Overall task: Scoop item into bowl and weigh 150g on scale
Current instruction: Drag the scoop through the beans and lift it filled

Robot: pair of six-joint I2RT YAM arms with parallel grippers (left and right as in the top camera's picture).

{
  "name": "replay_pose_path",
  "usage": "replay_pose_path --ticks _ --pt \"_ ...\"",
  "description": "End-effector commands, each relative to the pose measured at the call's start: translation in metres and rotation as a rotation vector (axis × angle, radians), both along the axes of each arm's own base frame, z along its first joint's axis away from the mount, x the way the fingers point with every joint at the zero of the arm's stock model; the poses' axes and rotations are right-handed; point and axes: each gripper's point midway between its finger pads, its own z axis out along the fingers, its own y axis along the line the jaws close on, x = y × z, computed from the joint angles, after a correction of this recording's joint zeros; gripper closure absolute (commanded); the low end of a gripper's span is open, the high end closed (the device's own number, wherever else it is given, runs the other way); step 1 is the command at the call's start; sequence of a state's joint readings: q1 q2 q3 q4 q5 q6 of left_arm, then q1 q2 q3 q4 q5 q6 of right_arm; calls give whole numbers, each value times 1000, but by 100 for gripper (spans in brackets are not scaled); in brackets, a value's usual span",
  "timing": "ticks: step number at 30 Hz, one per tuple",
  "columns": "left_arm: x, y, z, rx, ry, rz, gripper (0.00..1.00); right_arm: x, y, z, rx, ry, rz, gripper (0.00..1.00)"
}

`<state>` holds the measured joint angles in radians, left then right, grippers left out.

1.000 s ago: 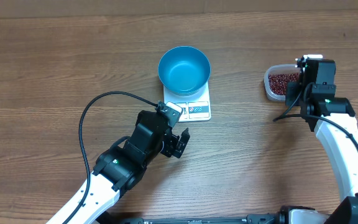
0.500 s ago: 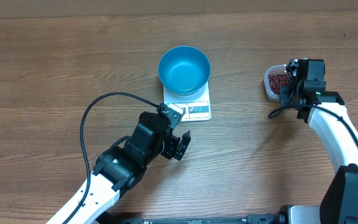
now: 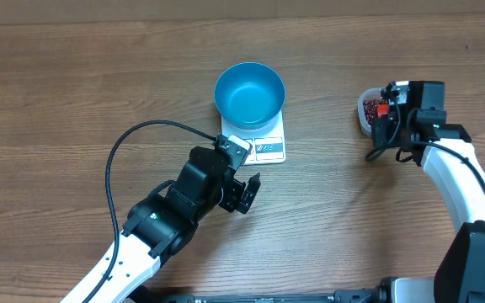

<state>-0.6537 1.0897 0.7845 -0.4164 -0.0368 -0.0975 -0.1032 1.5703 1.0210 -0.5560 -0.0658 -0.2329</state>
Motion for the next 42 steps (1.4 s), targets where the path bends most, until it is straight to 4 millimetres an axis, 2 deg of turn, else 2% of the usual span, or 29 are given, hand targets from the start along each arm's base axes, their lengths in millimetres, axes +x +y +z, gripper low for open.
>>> replay_pose_path --ticks 1,5,13,19,22,26,36,42 --pt "3 -4 11 -24 -15 -13 0 7 7 9 126 -25 4 96" --pt "2 -6 11 -30 -12 -21 1 6 -7 12 213 -40 -46 96" --pt "2 -6 11 -30 -12 -21 1 4 -18 16 315 -54 -87 96" --pt "3 -6 12 -34 -16 -21 0 6 -27 0 369 -15 -180 96" --pt "2 -6 12 -33 -16 -21 1 4 -23 -17 427 39 -204 96" --pt "2 -6 12 -33 -16 -21 1 2 -15 -28 475 75 -191 96" --pt "2 -7 12 -37 -13 -26 0 2 -15 -27 479 73 -189 96" --pt "2 -7 12 -37 -13 -27 0 3 -12 -15 598 41 -165 96"
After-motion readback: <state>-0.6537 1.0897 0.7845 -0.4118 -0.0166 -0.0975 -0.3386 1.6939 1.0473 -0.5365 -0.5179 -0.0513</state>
